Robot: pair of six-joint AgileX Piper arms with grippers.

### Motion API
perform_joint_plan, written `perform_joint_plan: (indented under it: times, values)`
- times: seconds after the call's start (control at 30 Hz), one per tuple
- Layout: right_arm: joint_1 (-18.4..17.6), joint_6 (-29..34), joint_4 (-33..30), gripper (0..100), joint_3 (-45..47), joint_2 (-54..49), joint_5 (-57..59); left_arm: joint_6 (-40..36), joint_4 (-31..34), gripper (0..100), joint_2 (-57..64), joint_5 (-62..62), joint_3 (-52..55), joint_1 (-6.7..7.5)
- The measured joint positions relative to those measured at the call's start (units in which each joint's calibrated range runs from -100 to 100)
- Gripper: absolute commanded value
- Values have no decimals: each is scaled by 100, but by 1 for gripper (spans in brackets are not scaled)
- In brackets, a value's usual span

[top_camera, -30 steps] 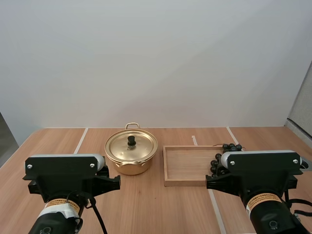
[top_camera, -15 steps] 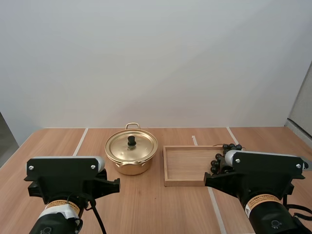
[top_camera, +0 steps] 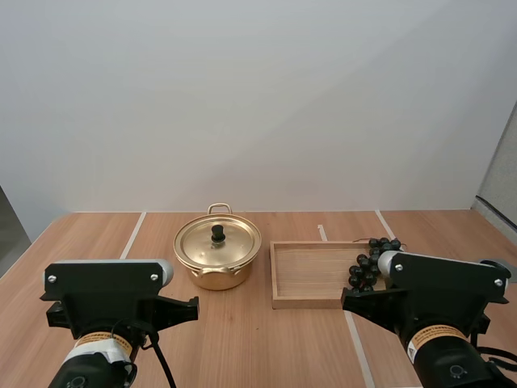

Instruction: Open the pot, put the pineapple inside, and close it

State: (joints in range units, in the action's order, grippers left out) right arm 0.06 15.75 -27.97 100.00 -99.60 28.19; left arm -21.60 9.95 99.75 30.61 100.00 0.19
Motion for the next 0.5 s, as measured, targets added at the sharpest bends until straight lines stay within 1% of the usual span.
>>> perform_joint_plan:
  times: [0.1, 0.3, 0.4, 0.5]
  values:
    - [0, -23, -279, 0, 0, 0, 0, 0, -12, 0, 0, 0, 0, 0]
    - [0, -64, -338, 0, 0, 0, -227, 0, -12, 0, 0, 0, 0, 0]
    - [-26, -100, 99, 0, 0, 0, -267, 0, -12, 0, 0, 0, 0, 0]
    - [-59, -100, 732, 0, 0, 0, -267, 0, -12, 0, 0, 0, 0, 0]
